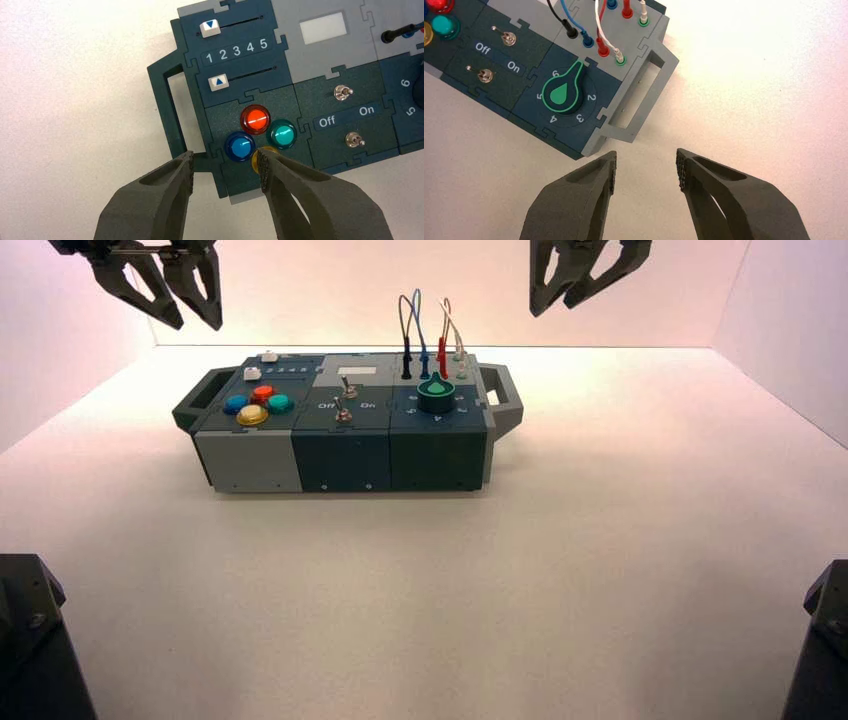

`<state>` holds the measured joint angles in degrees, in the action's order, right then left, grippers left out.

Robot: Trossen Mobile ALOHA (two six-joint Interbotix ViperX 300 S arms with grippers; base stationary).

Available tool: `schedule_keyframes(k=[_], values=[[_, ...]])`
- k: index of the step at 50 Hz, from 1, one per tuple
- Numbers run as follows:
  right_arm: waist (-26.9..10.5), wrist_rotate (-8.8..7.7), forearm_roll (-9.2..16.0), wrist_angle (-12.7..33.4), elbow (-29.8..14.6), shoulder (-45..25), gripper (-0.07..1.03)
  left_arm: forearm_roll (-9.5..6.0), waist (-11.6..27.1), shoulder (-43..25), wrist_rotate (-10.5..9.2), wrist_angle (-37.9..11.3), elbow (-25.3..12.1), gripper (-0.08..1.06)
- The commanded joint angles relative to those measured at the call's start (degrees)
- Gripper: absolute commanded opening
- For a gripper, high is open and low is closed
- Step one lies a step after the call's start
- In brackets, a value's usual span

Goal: Return to the home position.

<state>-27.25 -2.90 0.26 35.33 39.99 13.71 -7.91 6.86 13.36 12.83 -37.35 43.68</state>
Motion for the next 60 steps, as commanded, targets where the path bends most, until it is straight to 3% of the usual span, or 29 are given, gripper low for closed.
schedule_keyframes(k=[1, 21, 30, 37, 47, 57, 60], values=[[-0.2, 0.18, 0.3, -0.4, -0.8, 0.6, 0.63, 0.09, -0.3, 1.1, 0.35, 0.3, -0.6, 0.66], [-0.2, 0.18, 0.2, -0.4, -0.7, 0.9, 0.63, 0.18, -0.3, 1.1, 0.53, 0.4, -0.6, 0.66], [-0.2, 0.18, 0.2, 0.7, -0.7, 3.9, 0.63, 0.18, -0.3, 4.1, 0.62, 0.2, -0.4, 0.66], [-0.3, 0.18, 0.2, 1.8, -0.4, 9.0, 0.63, -0.35, -0.1, 10.4, 0.62, -1.1, 0.2, 0.66], [-0.2, 1.05, 0.2, 3.4, 1.4, 19.2, 0.6, -0.62, 0.1, 24.8, -0.18, -1.8, 1.5, 0.66], [-0.2, 2.55, 0.4, 7.2, 3.5, 31.8, 0.29, -0.53, 0.1, 38.0, -1.67, -3.4, 3.3, 0.54], [-0.1, 3.52, 0.4, 9.3, 4.9, 38.0, 0.24, -0.62, 0.1, 44.2, -3.34, -4.7, 4.2, 0.5]])
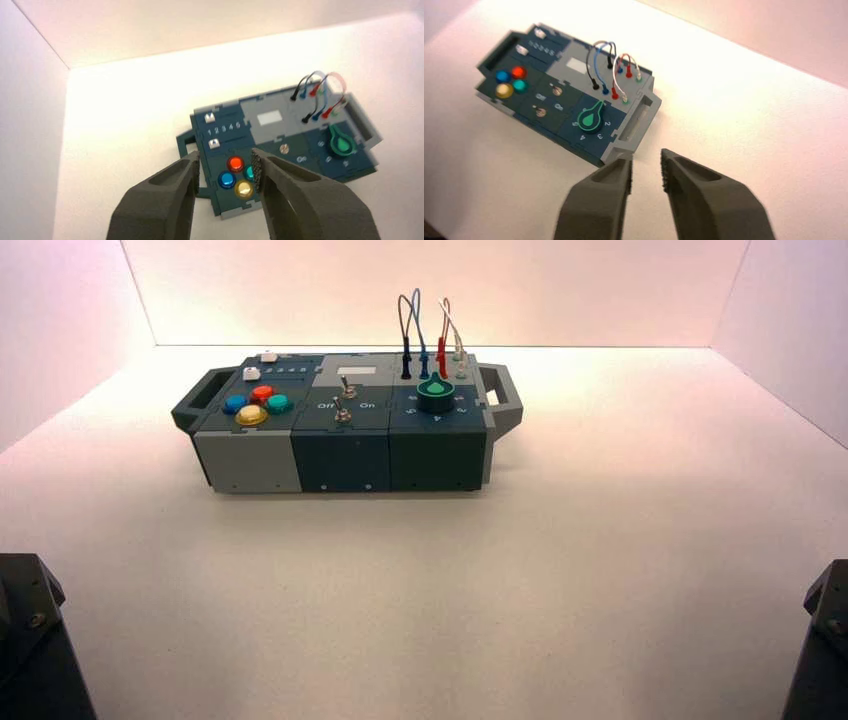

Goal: Return to the home position.

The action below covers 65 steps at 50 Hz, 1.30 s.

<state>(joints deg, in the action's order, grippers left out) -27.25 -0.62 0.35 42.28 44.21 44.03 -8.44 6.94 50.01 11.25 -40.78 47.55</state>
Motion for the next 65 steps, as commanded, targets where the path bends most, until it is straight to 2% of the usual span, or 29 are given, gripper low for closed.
schedule_keyframes(k=[1, 9, 16, 25, 32, 40, 44, 48, 65], values=[[0.0, 1.49, 0.3, 2.7, 1.1, 9.1, 0.22, -0.09, 0.0, 8.9, -2.2, -1.6, 0.5, 0.5], [0.7, 2.46, -0.2, 3.9, 4.6, 20.4, 0.14, -0.09, -0.1, 18.9, -5.19, -3.7, 2.6, 0.46], [3.9, 2.99, -1.0, 2.6, 8.2, 28.7, 0.09, 0.09, -0.2, 25.3, -7.03, -4.2, 5.4, 0.37], [12.3, 2.99, -1.5, 3.3, 12.7, 37.3, 0.05, 0.18, -0.3, 32.7, -8.96, -5.5, 9.0, 0.29], [19.5, 2.99, -1.8, 4.1, 15.0, 42.5, 0.02, 0.53, -0.7, 38.6, -11.51, -5.8, 12.0, 0.25], [20.7, 3.25, -2.9, 4.0, 16.3, 45.8, -0.01, 0.88, -0.8, 42.1, -11.95, -5.5, 14.9, 0.17], [22.0, 4.13, -3.6, 4.0, 16.3, 45.7, -0.01, 0.97, -1.0, 43.2, -12.04, -5.4, 14.9, 0.15], [24.3, 4.31, -3.8, 4.0, 16.3, 45.7, -0.02, 1.14, -1.3, 44.6, -11.87, -5.4, 15.0, -0.04], [24.3, 4.48, -3.6, 4.2, 16.6, 46.5, -0.02, 1.14, -1.5, 44.7, -11.78, -5.6, 15.4, -0.03]])
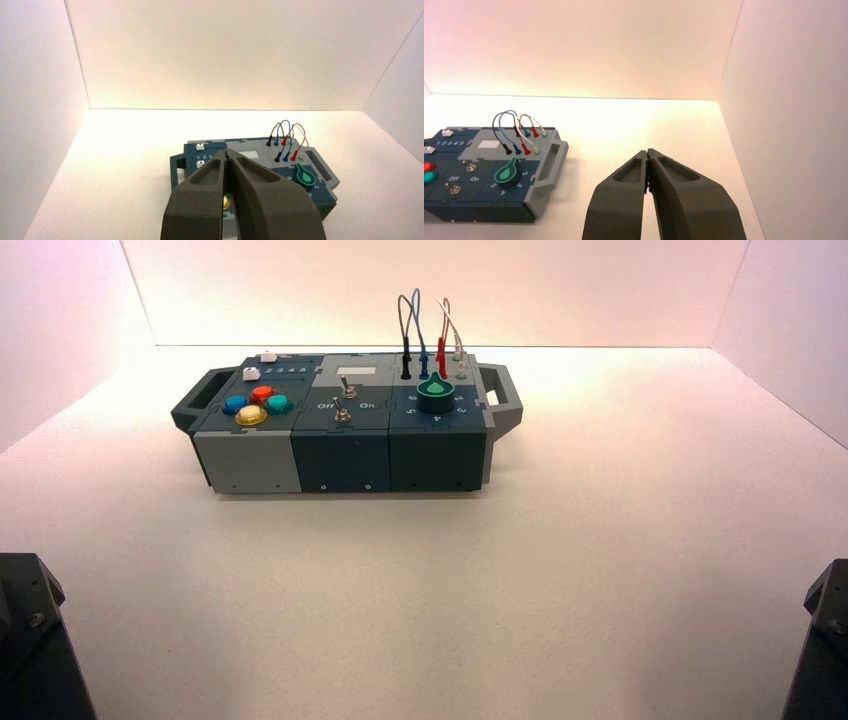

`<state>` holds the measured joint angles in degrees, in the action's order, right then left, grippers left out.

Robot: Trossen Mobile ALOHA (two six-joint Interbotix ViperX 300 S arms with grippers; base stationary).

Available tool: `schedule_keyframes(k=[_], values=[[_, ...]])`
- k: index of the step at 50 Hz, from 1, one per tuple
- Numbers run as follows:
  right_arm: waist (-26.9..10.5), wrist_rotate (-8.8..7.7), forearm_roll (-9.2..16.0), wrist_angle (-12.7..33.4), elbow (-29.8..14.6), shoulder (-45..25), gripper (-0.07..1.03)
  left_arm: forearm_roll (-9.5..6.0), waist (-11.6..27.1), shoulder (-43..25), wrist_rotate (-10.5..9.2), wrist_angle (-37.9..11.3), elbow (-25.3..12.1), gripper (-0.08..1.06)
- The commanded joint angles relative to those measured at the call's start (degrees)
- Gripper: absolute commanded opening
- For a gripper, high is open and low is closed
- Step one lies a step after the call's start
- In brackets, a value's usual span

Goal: Return to the home position.

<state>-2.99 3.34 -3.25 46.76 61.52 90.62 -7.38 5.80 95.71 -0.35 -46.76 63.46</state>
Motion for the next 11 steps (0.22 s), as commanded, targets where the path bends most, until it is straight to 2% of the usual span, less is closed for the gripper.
schedule_keyframes(k=[1, 11], values=[[0.3, 0.53, 0.0, -0.3, -0.6, 0.1, -0.02, 0.09, -0.4, -1.0, -0.26, 0.4, -0.4, -0.03], [0.3, 0.53, 0.2, -0.3, -0.4, 0.1, -0.02, 0.09, -1.0, -1.0, -0.18, 0.5, -0.4, -0.03]])
